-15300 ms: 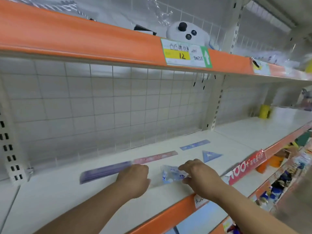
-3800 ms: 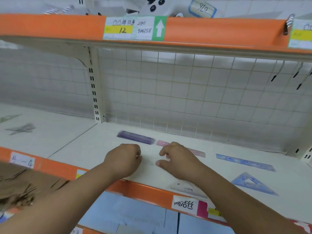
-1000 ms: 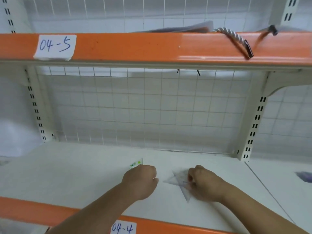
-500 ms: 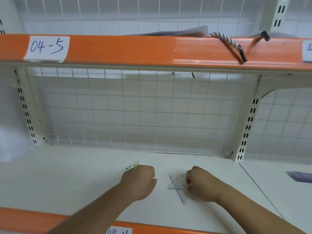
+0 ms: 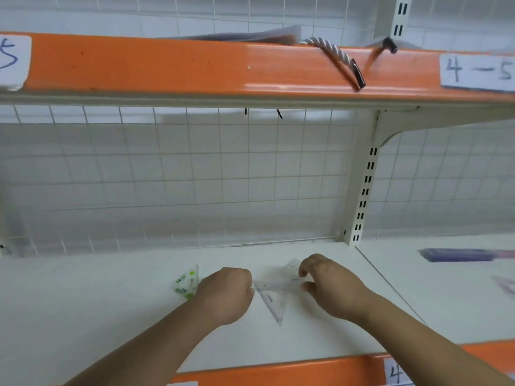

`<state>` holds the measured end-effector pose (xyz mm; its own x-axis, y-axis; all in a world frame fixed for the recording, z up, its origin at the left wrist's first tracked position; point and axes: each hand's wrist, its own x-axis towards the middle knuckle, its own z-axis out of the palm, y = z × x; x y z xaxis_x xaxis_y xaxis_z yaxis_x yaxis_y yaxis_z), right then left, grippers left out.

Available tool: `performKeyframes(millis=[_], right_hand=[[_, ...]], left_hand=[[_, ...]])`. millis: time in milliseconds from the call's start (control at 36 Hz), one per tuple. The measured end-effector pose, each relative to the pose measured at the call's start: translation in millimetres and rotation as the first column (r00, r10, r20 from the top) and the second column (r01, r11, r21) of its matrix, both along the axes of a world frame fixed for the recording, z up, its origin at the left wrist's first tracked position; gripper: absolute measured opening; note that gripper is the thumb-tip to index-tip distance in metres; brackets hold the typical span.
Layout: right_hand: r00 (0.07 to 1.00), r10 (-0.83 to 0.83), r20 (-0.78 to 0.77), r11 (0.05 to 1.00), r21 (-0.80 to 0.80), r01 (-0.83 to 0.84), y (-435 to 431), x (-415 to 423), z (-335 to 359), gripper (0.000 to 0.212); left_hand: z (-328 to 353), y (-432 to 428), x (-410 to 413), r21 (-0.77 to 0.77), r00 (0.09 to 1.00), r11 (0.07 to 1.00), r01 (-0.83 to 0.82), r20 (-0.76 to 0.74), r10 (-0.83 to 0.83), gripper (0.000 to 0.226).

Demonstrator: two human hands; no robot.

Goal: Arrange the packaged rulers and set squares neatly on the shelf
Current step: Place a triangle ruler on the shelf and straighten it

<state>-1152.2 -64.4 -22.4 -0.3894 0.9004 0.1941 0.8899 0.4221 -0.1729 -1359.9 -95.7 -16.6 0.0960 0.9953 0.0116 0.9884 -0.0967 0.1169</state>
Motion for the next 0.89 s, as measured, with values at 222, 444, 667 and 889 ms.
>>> performKeyframes(millis=[222, 444, 667, 889], right_hand=[[0.998, -0.059, -0.023, 0.998, 0.033, 0.059, -19, 39, 1, 0.023], [0.994, -0.109, -0.022, 0.993, 0.052, 0.110, -35, 88, 5, 0.022], [0.987, -0.160, -0.022, 0.985, 0.063, 0.161, -52, 169, 9, 0.021], [0.974, -0.224, -0.020, 0.973, 0.042, 0.225, -74, 282, 13, 0.021]], left_hand=[[-3, 11, 30, -0.041, 0.994, 0.994, 0.098, 0.056, -0.095, 0.027], [1, 13, 80, -0.025, 0.980, 0.981, 0.194, 0.036, -0.194, 0.029], [6, 13, 164, -0.013, 0.968, 0.968, 0.252, 0.024, -0.251, 0.030], [9, -2, 280, -0.025, 0.950, 0.949, 0.313, 0.024, -0.312, 0.031]])
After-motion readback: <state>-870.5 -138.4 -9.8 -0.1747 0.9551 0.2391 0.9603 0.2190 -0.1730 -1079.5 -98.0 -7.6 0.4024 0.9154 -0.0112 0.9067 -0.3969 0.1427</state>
